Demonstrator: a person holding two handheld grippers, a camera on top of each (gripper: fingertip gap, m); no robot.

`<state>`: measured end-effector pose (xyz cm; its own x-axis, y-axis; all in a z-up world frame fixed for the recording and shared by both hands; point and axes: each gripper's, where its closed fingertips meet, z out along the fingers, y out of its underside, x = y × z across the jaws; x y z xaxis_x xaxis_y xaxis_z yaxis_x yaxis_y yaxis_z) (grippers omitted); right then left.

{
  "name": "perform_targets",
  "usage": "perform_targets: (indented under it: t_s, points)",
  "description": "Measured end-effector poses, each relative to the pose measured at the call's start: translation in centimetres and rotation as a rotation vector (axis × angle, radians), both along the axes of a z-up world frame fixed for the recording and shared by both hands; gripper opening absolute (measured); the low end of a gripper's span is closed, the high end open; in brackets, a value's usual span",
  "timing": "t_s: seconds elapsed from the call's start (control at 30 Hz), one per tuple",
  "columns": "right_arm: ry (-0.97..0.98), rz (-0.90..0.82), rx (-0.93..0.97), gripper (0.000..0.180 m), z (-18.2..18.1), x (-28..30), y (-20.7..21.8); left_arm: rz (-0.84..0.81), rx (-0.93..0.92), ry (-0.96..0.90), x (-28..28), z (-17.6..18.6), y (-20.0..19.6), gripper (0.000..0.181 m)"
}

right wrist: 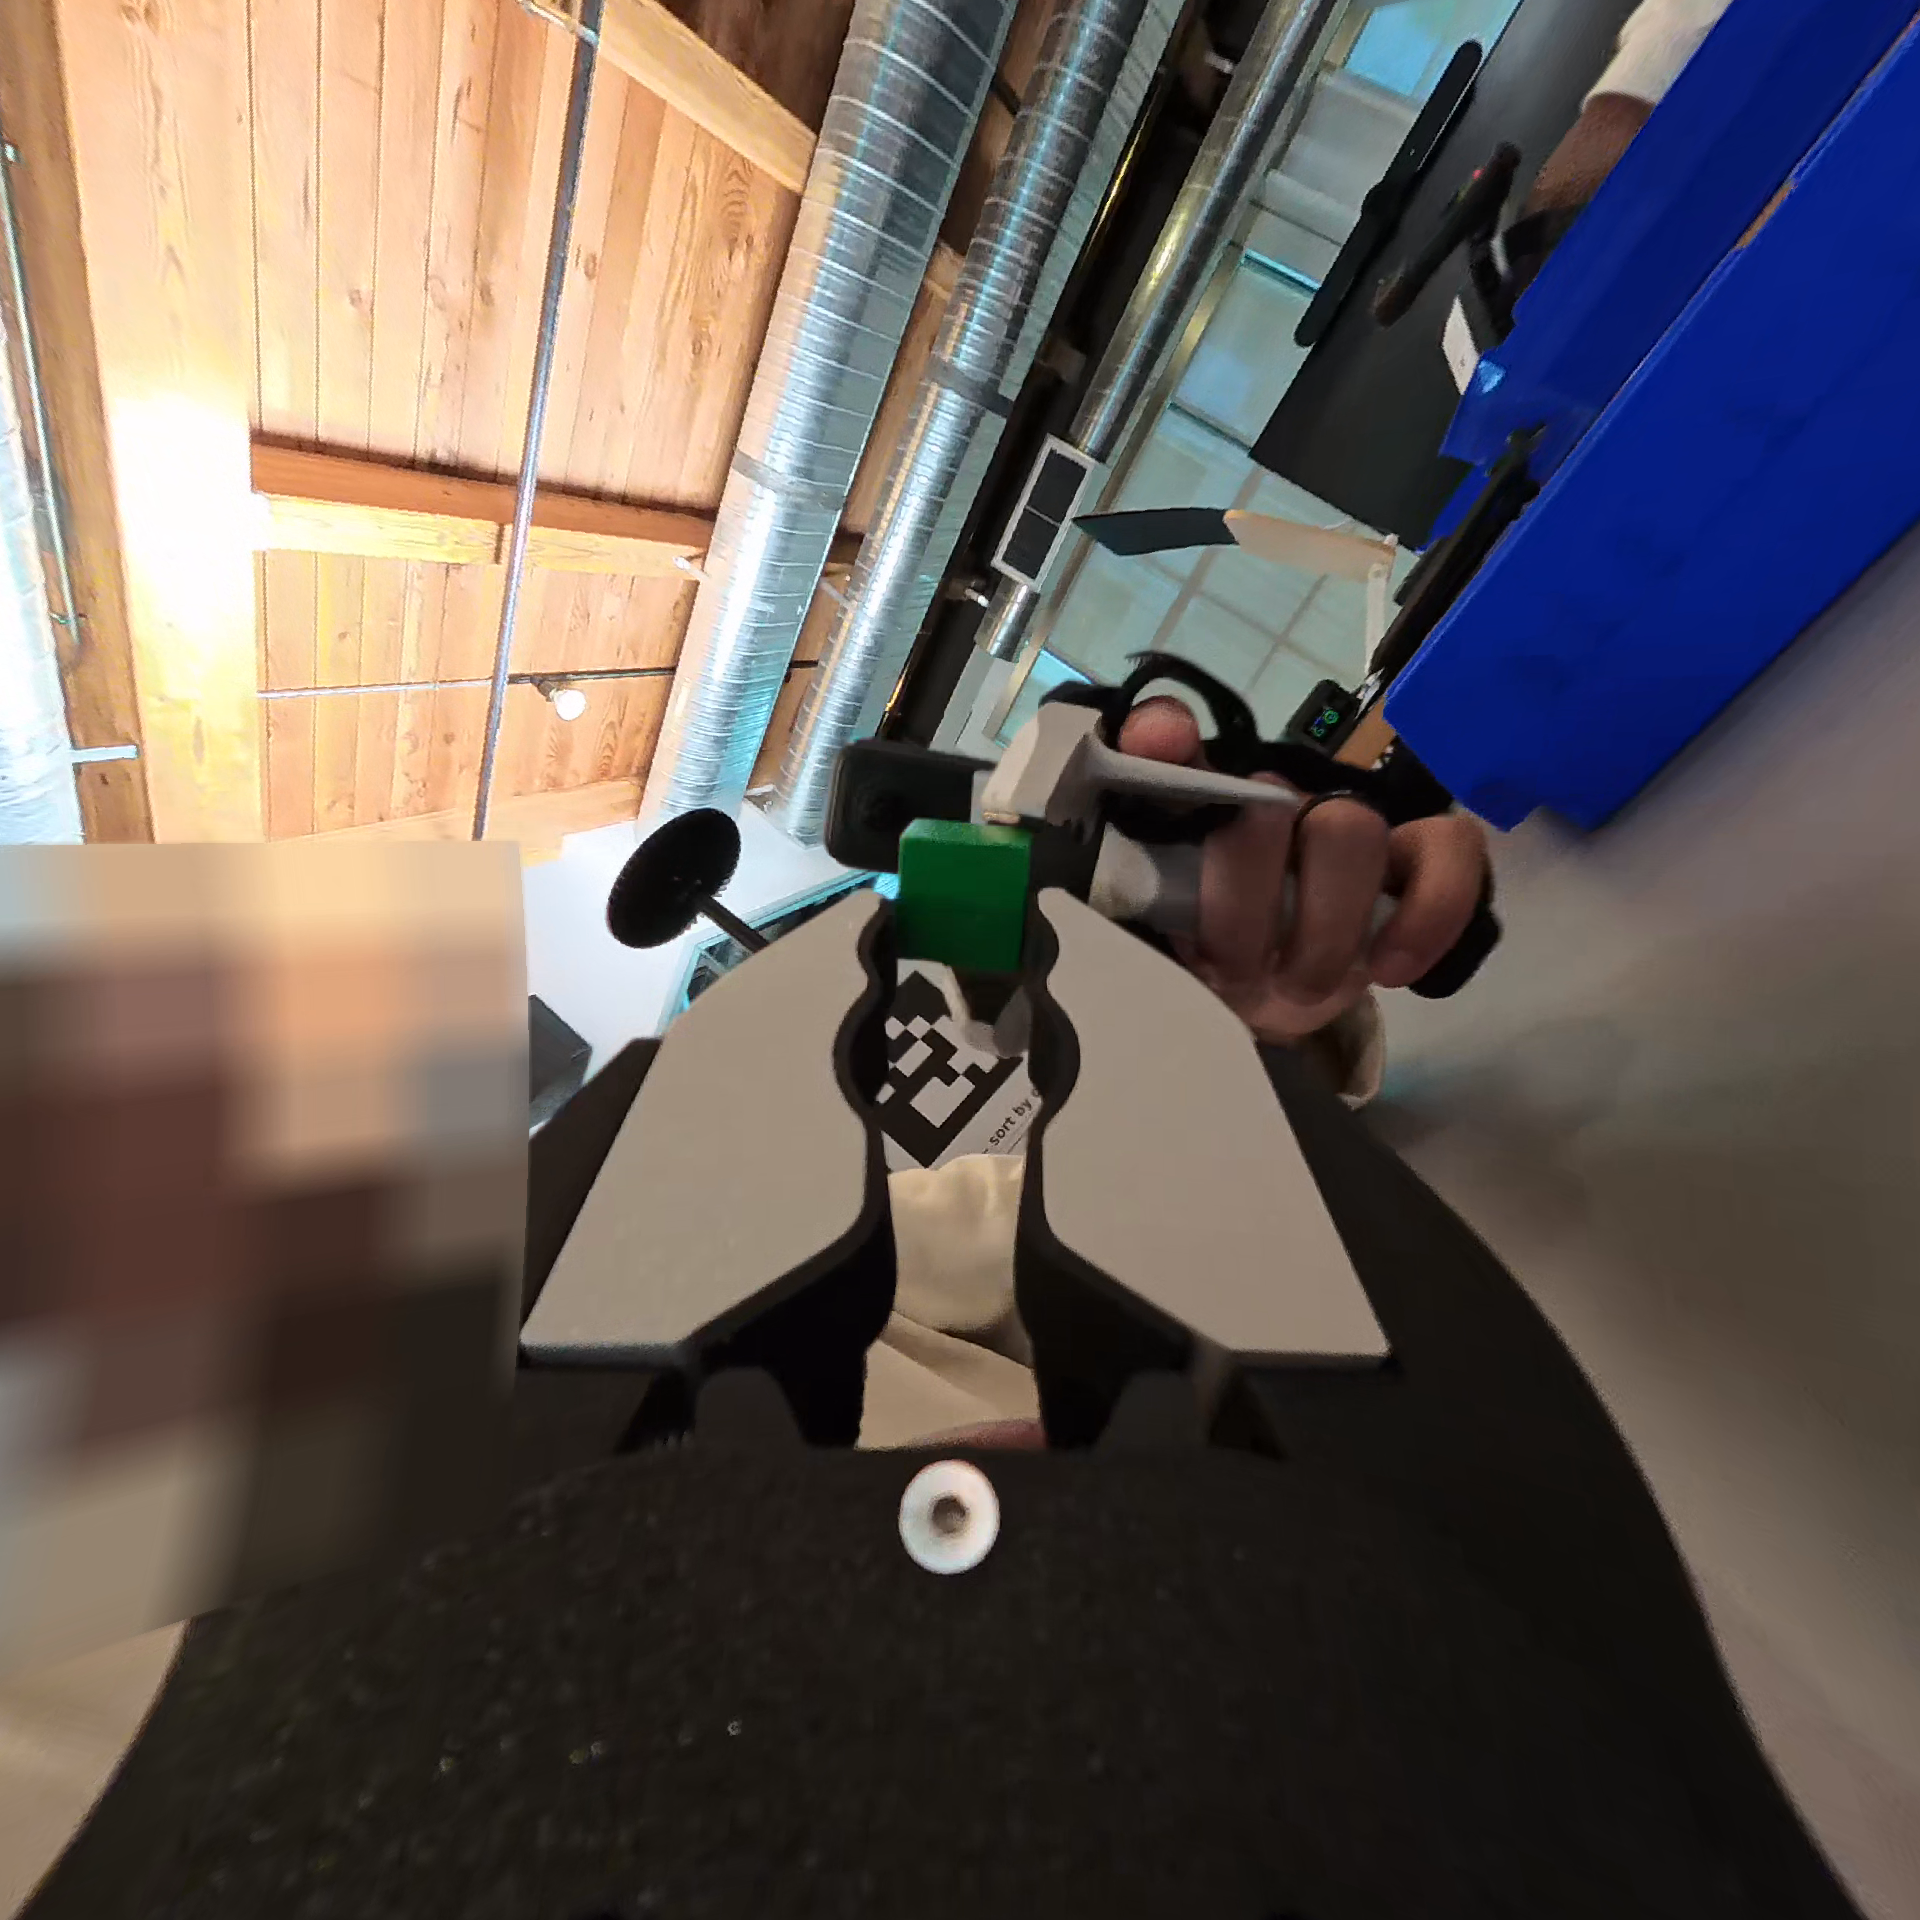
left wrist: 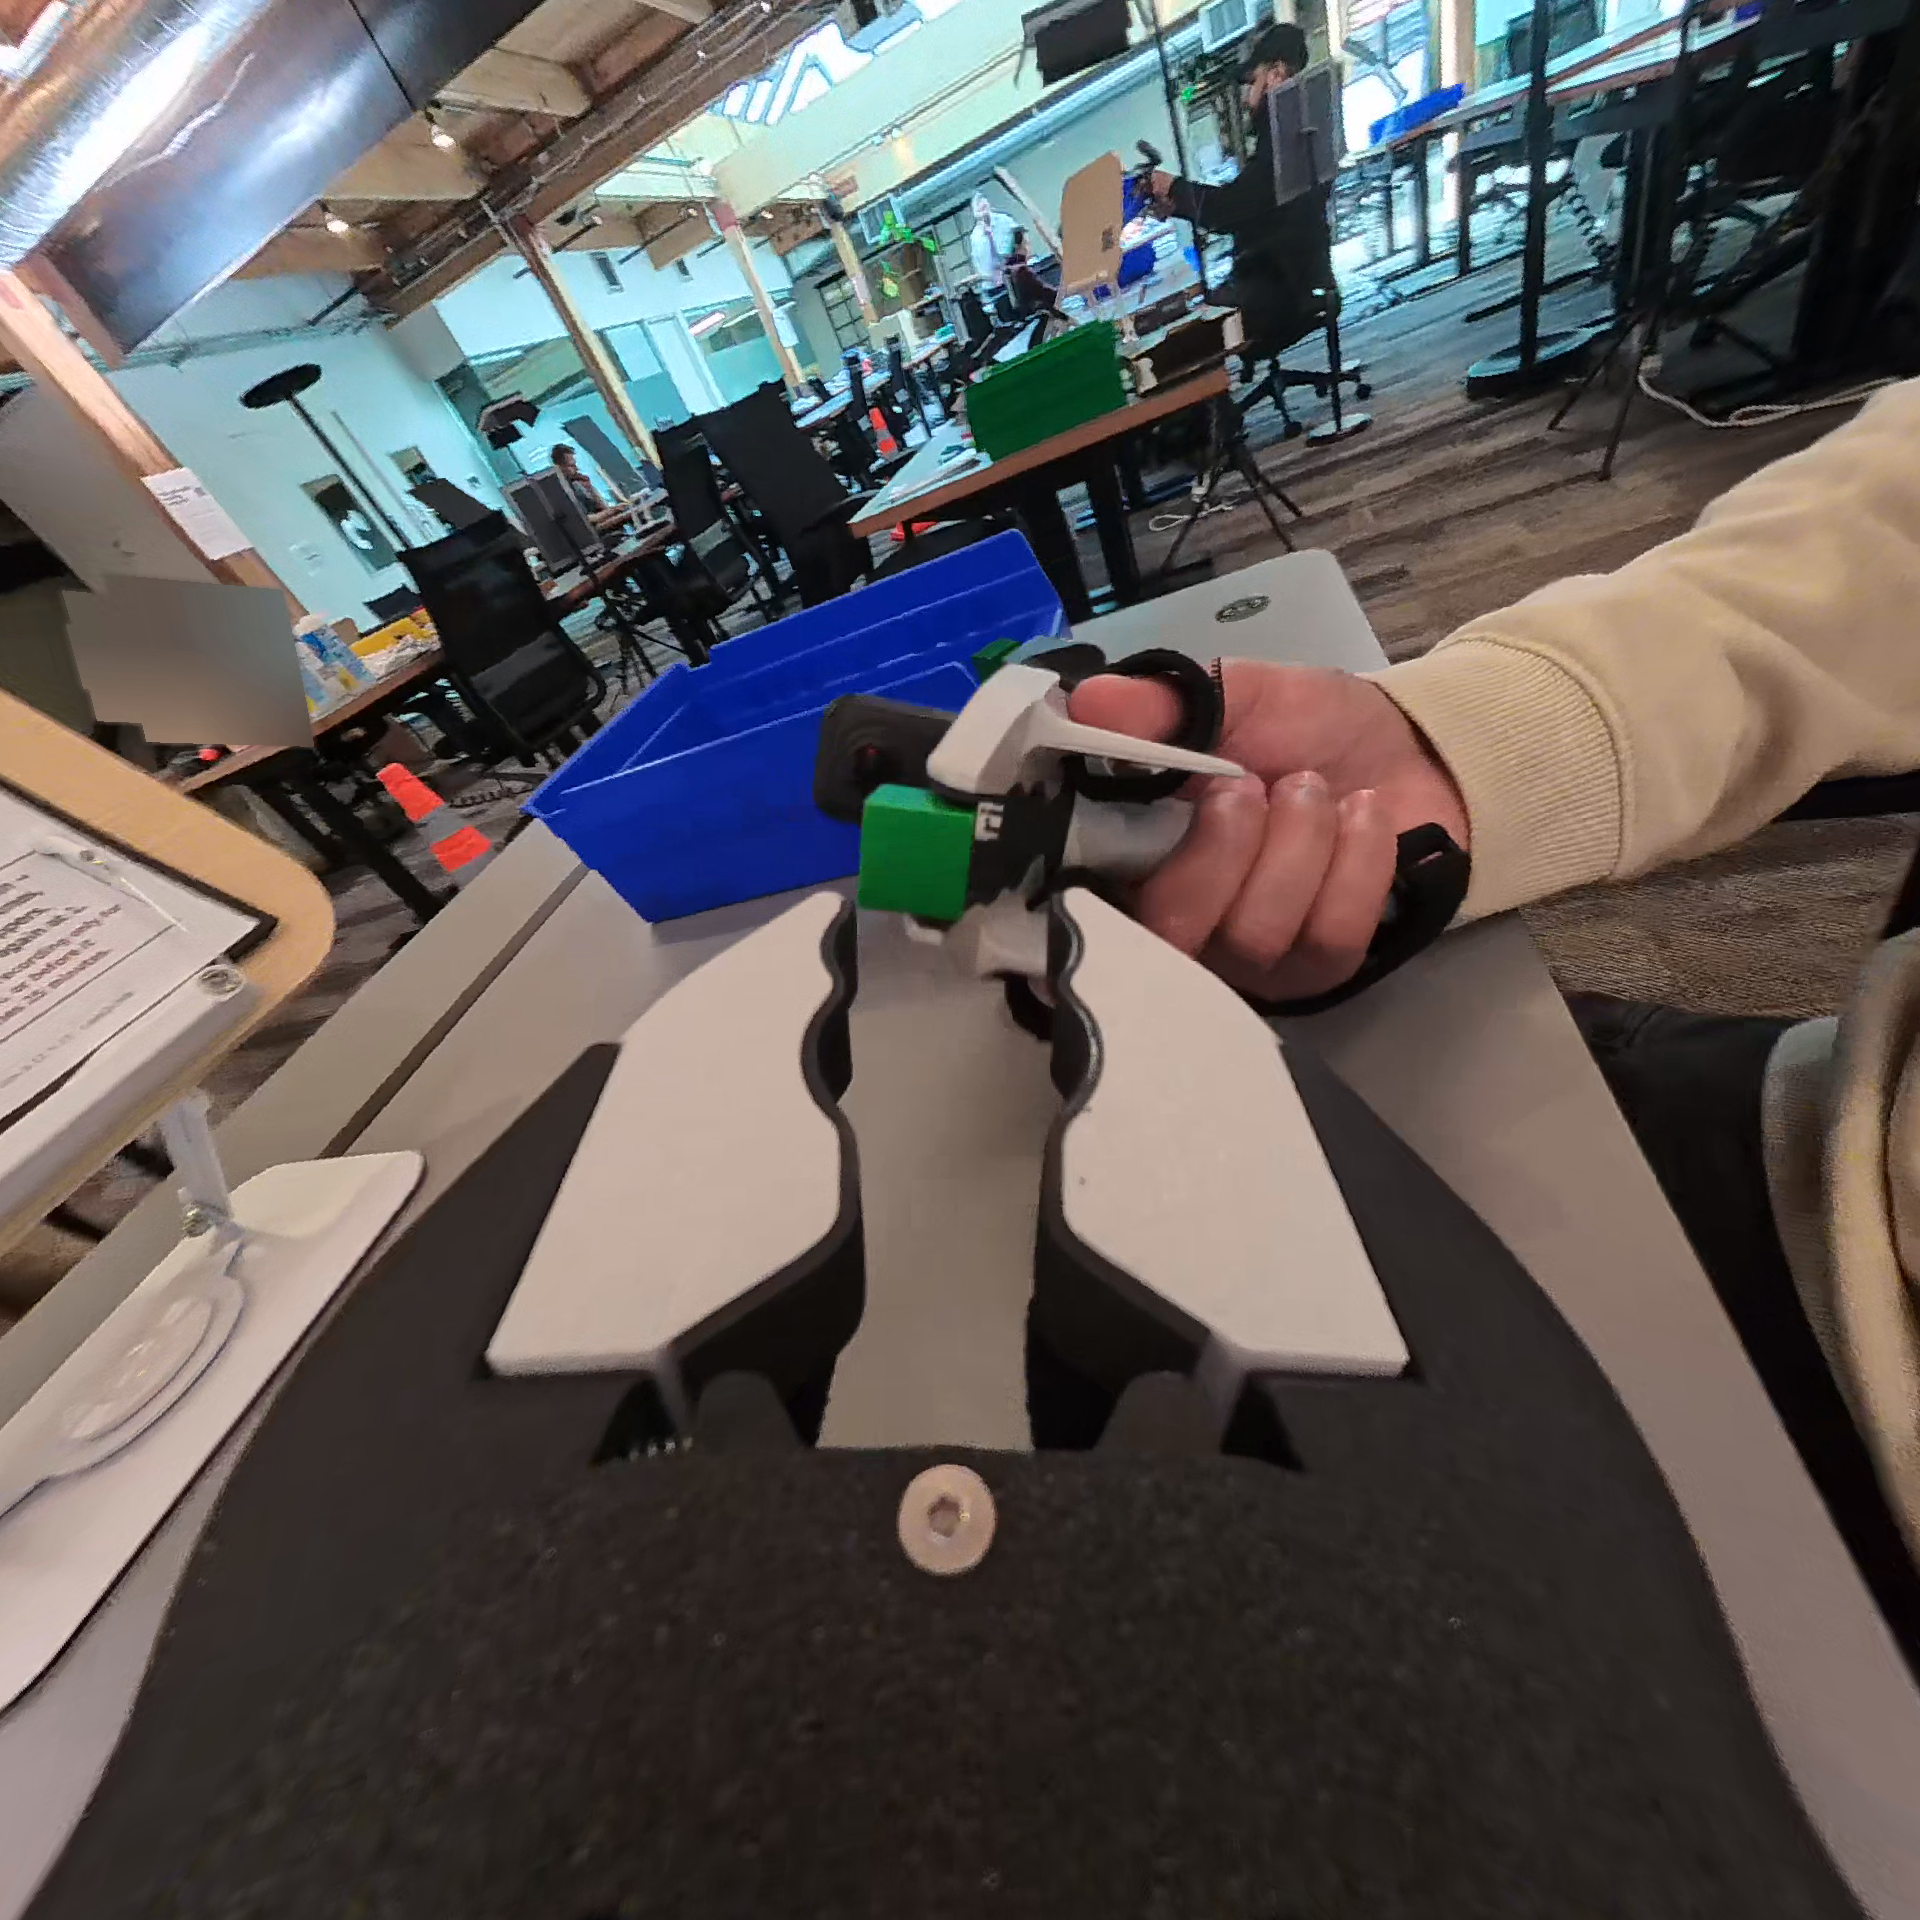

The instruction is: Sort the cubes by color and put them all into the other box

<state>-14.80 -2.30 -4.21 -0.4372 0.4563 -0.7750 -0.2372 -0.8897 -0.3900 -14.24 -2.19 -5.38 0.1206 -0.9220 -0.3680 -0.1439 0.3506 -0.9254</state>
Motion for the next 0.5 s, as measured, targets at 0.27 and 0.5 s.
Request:
perform_targets:
  t_s: [0.27, 0.5]
  points:
    - [-0.273, -0.305, 0.197, 0.022, -1.4, 3.2, -0.8, 0.612, -0.256, -0.011, -9.8, -2.3, 1.6, 0.024]
    - [-0.657, -0.689, 0.385, 0.022, -3.8, 7.5, -1.1, 0.831, -0.373, 0.036, -14.5, -5.0, 0.5, 0.054]
